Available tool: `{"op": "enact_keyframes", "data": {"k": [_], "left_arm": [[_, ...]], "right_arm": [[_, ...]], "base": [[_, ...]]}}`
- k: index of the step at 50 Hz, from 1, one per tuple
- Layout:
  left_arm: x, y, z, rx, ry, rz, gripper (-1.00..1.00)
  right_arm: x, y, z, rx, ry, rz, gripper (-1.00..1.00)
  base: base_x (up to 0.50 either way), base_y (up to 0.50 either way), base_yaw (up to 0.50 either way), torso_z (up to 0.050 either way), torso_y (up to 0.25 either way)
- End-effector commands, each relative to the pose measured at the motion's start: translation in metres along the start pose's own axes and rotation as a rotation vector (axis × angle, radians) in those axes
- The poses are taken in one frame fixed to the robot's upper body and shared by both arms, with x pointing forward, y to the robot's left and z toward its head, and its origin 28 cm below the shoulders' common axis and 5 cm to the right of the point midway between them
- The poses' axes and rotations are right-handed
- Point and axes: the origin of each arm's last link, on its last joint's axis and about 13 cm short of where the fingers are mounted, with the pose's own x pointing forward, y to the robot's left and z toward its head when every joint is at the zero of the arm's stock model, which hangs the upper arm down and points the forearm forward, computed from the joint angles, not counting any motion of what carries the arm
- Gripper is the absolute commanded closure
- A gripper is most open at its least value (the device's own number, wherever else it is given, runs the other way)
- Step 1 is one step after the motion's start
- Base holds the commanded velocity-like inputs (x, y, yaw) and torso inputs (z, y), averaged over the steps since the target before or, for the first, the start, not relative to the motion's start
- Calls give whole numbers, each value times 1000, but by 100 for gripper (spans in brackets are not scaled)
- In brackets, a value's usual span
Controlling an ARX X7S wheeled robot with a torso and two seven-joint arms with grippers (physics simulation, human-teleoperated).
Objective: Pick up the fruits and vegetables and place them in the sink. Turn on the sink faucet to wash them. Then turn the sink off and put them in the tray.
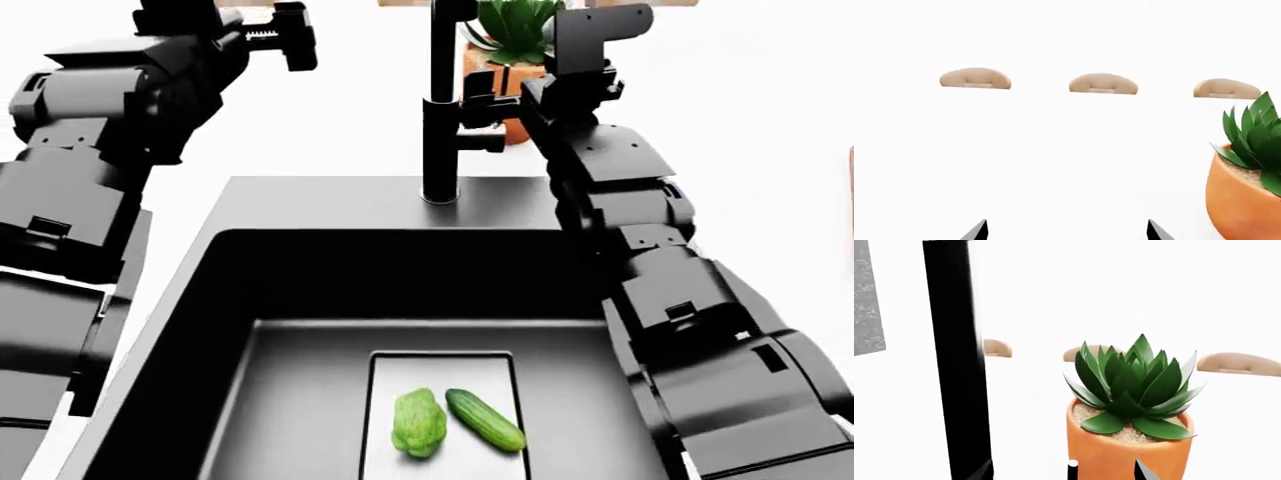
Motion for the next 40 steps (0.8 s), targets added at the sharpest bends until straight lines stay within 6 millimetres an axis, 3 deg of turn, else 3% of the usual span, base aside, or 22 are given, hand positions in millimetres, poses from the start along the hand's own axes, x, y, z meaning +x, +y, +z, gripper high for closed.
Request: {"op": "enact_keyframes", "data": {"k": [1, 6, 20, 30, 40], "left_arm": [[1, 5, -5, 15, -1, -1, -100], [-3, 10, -5, 13, -3, 9, -100], [-12, 18, 1, 10, 6, 32, -100], [-16, 17, -2, 25, 59, 14, -100], [-19, 21, -3, 13, 34, 17, -100]], "right_arm": [[1, 2, -6, -8, 11, -19, -100], [1, 3, -5, -9, 10, -15, -100], [4, 3, 9, -28, -39, -38, -100], [4, 0, 12, -20, -48, -54, -100], [4, 0, 8, -10, -43, -71, -100]], "base": [[0, 0, 0, 0, -250], [0, 0, 0, 0, -250], [0, 0, 0, 0, -45], [0, 0, 0, 49, 0], [0, 0, 0, 0, -127]]}}
